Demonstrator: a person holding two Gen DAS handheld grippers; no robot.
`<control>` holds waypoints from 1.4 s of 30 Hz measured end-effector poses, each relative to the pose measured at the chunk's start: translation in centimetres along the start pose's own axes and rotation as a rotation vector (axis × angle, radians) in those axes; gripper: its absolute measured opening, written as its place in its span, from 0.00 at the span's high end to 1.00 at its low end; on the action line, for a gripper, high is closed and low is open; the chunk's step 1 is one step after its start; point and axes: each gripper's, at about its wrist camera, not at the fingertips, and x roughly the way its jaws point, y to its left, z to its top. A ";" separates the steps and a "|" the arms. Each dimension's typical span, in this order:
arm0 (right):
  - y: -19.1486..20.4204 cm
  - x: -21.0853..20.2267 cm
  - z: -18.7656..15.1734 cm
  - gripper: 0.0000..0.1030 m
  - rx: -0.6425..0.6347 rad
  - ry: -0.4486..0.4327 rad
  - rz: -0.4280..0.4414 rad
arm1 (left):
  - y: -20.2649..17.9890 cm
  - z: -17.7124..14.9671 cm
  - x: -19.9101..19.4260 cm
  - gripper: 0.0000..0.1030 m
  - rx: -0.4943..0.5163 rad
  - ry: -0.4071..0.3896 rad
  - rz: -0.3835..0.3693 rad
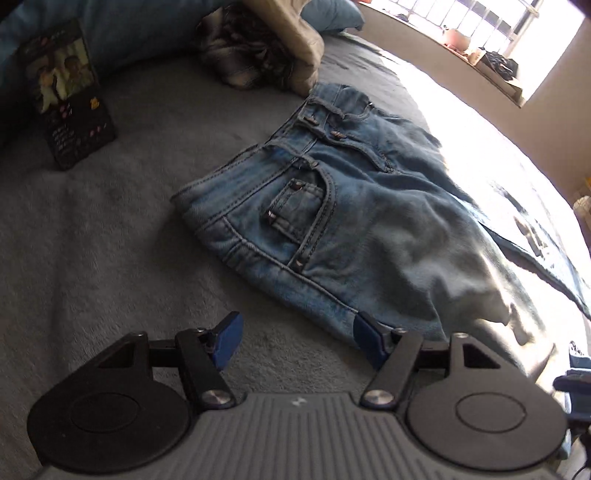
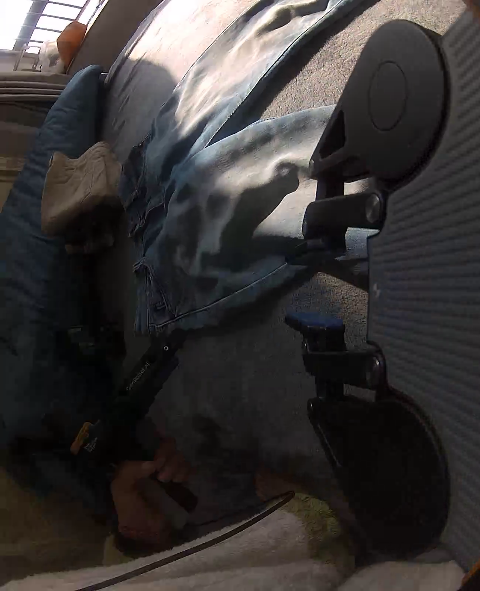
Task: Fold clothes
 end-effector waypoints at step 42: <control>-1.6 11.9 2.8 0.89 0.285 0.194 0.271 | 5.4 2.2 1.0 0.53 -0.192 -0.216 0.057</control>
